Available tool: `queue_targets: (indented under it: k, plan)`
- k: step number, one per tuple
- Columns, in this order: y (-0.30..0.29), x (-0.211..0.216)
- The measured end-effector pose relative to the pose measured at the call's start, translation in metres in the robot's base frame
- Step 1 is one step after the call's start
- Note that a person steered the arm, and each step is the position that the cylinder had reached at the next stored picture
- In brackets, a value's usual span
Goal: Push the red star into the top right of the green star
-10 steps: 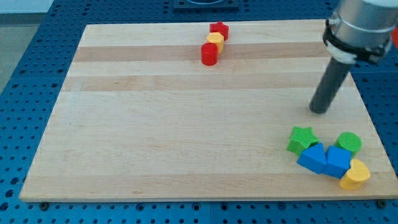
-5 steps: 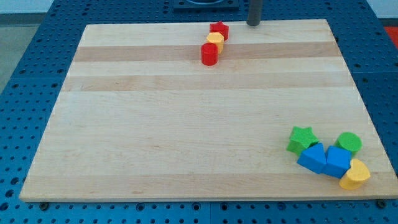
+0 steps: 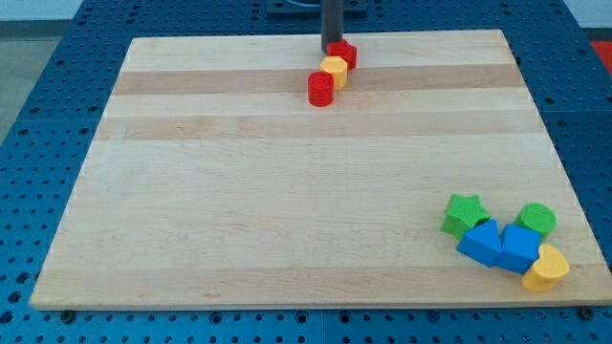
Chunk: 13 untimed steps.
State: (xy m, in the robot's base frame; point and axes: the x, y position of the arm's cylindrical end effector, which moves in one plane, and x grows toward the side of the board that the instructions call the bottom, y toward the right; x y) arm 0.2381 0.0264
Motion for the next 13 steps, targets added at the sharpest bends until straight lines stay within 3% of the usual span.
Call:
queue_targets:
  k: [4, 5, 6, 7, 9, 11, 13]
  plan:
    - [0.058, 0.103]
    - [0.052, 0.071]
    - [0.022, 0.065]
    - [0.016, 0.091]
    - [0.048, 0.16]
    - [0.132, 0.19]
    - [0.15, 0.222]
